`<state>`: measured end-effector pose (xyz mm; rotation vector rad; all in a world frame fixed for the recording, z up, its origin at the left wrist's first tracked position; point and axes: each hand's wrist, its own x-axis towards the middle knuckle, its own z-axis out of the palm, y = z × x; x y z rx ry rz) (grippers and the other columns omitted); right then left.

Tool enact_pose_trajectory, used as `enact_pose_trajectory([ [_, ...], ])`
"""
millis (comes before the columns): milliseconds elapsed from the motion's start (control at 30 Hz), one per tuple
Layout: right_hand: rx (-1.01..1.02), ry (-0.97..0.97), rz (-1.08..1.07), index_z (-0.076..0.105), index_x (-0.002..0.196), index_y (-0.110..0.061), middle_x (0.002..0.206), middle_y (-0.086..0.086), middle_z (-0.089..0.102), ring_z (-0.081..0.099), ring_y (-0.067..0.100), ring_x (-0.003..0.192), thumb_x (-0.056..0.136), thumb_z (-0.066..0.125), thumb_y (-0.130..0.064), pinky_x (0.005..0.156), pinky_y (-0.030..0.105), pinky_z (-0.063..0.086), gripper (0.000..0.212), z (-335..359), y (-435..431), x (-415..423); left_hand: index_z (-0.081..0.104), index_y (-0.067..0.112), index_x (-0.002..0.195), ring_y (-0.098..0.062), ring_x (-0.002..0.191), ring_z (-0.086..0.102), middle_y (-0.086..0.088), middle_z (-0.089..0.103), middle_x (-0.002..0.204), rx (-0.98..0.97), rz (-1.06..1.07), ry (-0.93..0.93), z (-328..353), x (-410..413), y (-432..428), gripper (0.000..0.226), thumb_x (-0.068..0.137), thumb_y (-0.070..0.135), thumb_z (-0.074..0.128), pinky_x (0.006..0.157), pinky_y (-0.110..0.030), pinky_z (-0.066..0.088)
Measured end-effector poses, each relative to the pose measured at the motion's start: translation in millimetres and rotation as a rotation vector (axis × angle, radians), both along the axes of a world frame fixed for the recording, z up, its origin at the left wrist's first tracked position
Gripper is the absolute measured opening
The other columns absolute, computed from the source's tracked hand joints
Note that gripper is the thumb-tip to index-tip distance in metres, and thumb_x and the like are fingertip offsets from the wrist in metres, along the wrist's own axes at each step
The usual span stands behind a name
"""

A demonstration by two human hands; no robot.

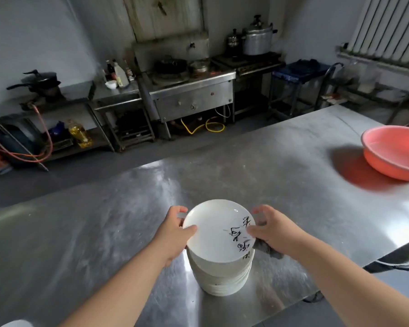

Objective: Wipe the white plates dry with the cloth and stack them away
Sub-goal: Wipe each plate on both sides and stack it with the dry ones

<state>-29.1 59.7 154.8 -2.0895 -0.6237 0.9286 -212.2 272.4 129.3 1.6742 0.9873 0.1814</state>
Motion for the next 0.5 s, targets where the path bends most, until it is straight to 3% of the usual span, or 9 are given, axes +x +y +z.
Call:
enact_pose_trajectory([
  [67,-0.099,-0.084,0.056,0.058,0.110,-0.022,0.074,0.002,0.078,0.063,0.020,0.046,0.091,0.065,-0.026,0.040,0.031,0.047,0.020,-6,2,-3,0.056,0.030,0.105,-0.022,0.087,0.070,0.002,0.072,0.102,0.108,-0.008,0.111,-10,4,0,0.037,0.073,0.036,0.073,0.074,-0.041,0.059],
  [200,-0.184,-0.201,0.071,0.055,0.099,-0.023,0.070,-0.002,0.075,0.065,0.014,0.049,0.092,0.060,-0.031,0.041,0.024,0.044,0.012,-23,5,-7,0.060,0.021,0.086,-0.020,0.073,0.062,0.004,0.067,0.079,0.409,0.029,0.269,-16,13,-5,0.025,0.083,0.040,0.076,0.057,-0.030,0.043],
  [333,-0.304,-0.382,0.093,0.053,0.112,-0.029,0.091,-0.011,0.066,0.067,0.012,0.076,0.092,0.057,-0.048,0.069,0.033,0.059,0.028,-35,9,-7,0.055,0.019,0.085,-0.025,0.074,0.060,0.001,0.063,0.080,0.513,0.040,0.297,-22,17,-10,0.028,0.091,0.040,0.072,0.059,-0.031,0.043],
  [500,-0.351,-0.437,0.113,0.050,0.111,-0.029,0.087,-0.008,0.067,0.070,0.014,0.053,0.095,0.053,-0.046,0.067,0.037,0.063,0.024,-37,12,-8,0.048,0.019,0.087,-0.025,0.077,0.055,0.002,0.059,0.087,0.607,-0.035,0.347,-26,21,-9,0.033,0.095,0.044,0.068,0.061,-0.034,0.041],
])
